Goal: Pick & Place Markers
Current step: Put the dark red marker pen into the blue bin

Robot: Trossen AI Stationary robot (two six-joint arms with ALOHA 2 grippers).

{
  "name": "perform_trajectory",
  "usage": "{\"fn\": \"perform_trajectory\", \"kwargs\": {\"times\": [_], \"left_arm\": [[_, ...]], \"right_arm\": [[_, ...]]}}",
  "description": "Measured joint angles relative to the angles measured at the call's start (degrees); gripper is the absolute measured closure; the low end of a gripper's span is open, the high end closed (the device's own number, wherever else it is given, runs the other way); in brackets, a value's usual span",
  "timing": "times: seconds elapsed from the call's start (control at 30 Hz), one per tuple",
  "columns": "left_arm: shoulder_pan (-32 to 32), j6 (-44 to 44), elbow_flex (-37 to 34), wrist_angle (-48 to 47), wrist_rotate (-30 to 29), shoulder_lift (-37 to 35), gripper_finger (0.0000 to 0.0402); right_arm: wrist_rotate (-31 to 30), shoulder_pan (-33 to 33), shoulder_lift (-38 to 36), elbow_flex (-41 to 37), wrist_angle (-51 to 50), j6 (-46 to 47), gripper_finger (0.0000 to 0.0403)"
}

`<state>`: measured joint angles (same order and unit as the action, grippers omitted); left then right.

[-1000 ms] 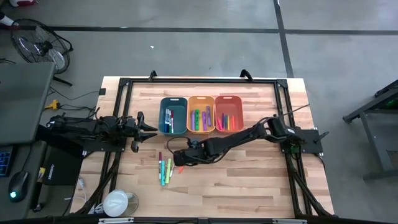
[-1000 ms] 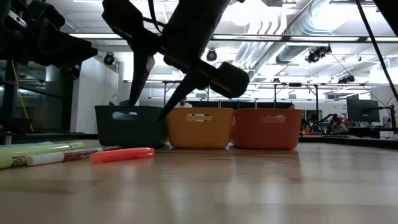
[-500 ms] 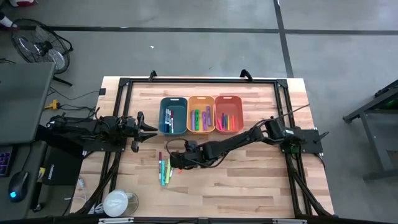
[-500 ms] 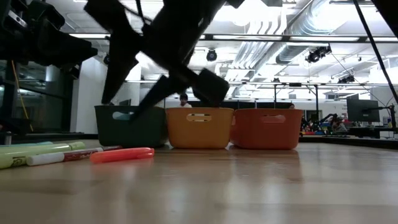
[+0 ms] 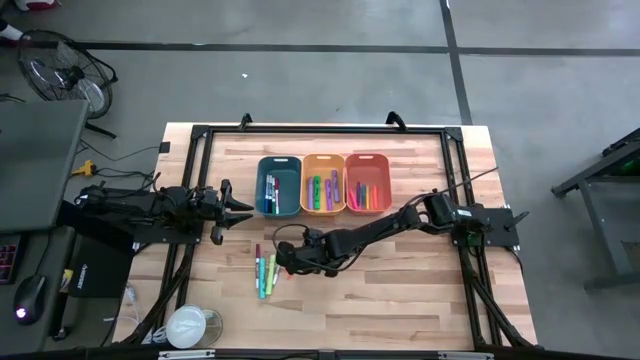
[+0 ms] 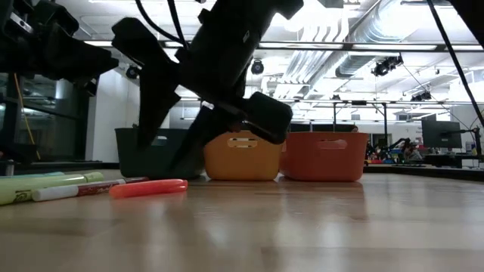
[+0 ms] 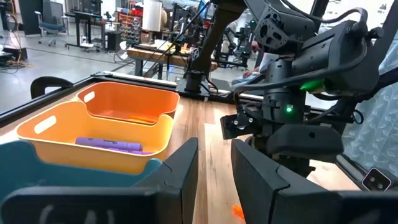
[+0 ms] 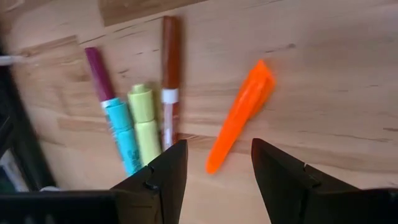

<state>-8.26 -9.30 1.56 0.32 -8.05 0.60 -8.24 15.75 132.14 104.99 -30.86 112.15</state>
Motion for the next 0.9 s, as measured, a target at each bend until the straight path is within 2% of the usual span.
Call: {"fn": "perform_trajectory", "kwargs": {"times": [0.7,0.9], "left_arm": [[0.0,0.0,0.0,0.0,0.0,0.0,0.0308],[0.0,0.0,0.0,0.0,-0.1,0.0,0.0308]], "right_arm": [[0.7,-0.1,0.3,0.0,0.0,2.3,0.0236],[0.8,-0.4,2.4,0.7,2.0,3.1,0.0236]]}}
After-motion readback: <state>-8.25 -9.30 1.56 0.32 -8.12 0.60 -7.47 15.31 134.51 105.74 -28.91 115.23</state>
